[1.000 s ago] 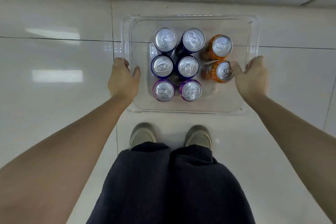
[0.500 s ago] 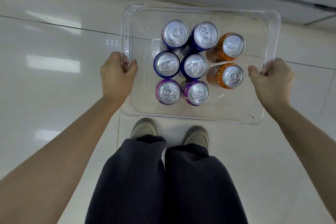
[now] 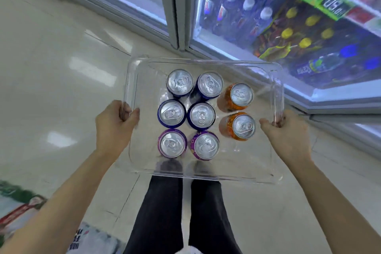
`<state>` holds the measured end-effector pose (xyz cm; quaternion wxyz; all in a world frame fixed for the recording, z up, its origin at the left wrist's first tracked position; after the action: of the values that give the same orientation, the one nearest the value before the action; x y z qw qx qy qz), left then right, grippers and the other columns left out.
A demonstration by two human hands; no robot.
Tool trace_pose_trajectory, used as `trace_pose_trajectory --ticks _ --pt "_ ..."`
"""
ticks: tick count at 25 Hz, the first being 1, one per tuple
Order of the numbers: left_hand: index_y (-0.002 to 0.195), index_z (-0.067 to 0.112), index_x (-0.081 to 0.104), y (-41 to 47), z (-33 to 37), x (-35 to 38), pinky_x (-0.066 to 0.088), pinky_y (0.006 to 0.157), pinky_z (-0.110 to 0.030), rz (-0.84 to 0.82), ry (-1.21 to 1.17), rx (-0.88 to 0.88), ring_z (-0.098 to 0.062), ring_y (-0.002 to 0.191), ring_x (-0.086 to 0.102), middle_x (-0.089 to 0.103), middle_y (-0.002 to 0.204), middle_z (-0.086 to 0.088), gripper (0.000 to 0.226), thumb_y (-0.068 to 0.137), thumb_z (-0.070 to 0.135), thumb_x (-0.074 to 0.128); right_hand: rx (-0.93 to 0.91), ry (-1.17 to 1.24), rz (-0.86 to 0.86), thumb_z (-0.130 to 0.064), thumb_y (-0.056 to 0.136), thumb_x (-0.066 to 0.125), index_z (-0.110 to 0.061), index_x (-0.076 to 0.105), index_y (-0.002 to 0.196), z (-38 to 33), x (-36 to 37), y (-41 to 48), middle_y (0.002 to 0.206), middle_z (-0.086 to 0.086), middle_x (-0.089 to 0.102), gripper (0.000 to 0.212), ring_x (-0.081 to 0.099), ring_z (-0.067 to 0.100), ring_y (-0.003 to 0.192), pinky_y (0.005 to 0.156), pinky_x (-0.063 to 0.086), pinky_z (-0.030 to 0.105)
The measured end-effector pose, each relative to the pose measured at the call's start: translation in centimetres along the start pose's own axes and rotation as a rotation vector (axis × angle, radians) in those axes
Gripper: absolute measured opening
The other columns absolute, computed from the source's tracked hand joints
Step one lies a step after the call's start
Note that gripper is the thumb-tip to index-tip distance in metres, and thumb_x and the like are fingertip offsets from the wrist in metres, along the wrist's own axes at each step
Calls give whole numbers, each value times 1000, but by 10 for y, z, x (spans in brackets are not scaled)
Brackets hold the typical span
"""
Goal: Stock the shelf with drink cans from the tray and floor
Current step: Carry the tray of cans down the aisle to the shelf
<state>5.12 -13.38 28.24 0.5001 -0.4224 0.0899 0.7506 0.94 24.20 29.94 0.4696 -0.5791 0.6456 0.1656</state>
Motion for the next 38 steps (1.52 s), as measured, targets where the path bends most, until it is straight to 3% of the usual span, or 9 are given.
trace_pose_trajectory --ticks 2,4,7,12,18,21,26,34,38 --pt "76 5 54 -30 14 -59 35 46 -9 64 1 -69 -8 50 45 46 54 3 19 84 18 65 -82 -11 -22 -17 76 68 -16 39 59 -48 -34 -16 54 2 45 34 43 28 57 58 27 31" --pt "69 10 51 -63 27 -117 35 47 -7 145 -58 -86 -9 50 47 46 53 3 22 84 17 66 -171 4 -49 -13 74 68 -22 34 57 -102 -65 -34 51 -3 41 39 40 20 52 57 28 33" --pt "67 11 51 -94 30 -183 34 47 -12 231 -67 -142 -7 50 47 48 54 1 24 82 18 67 -308 -25 -112 -9 72 68 -16 41 60 -163 -91 -52 51 -3 41 31 38 11 51 48 29 29" --pt "64 3 49 -107 15 -273 32 48 -26 362 -145 -221 -17 49 41 44 51 -1 28 79 13 70 -482 -86 -214 -8 75 69 -3 44 62 -276 -92 -78 55 5 40 28 37 23 56 49 26 26" --pt "66 -2 51 -75 -39 -372 29 46 -29 530 -191 -372 -14 48 38 43 53 -2 28 77 15 70 -665 -116 -284 -7 74 72 -15 36 55 -439 -28 -95 51 -1 38 41 37 23 55 51 26 36" --pt "65 0 52 -34 -58 -433 30 47 -28 586 -222 -363 -13 49 39 43 52 0 25 76 13 70 -718 -53 -295 -6 73 72 -21 31 51 -518 5 -105 46 -4 35 49 33 13 47 47 26 29" --pt "68 4 55 36 -92 -521 32 48 -27 663 -237 -411 -15 51 42 46 54 2 19 75 15 69 -795 29 -349 -4 72 71 -22 32 50 -646 62 -106 45 -6 36 49 34 11 46 45 24 29" --pt "66 -2 56 174 -135 -631 30 47 -23 805 -189 -532 -9 49 42 48 53 1 22 74 13 70 -980 -25 -444 -2 69 69 -18 32 51 -870 180 -63 47 -2 35 43 34 19 50 47 26 29" --pt "66 -2 56 229 -150 -687 27 47 -18 843 -106 -616 -6 52 42 48 54 4 24 75 15 70 -1077 -99 -450 -8 70 71 -7 43 53 -988 224 -57 47 2 41 32 37 22 51 48 30 31"
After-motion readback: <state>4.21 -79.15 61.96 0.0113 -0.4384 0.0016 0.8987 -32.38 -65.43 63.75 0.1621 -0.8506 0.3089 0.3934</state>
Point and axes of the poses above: each hand's wrist, its own y-axis towards the middle knuckle, its own x-axis out of the palm, z = x × y, the point moved 5 cm from there along y, towards the middle knuckle
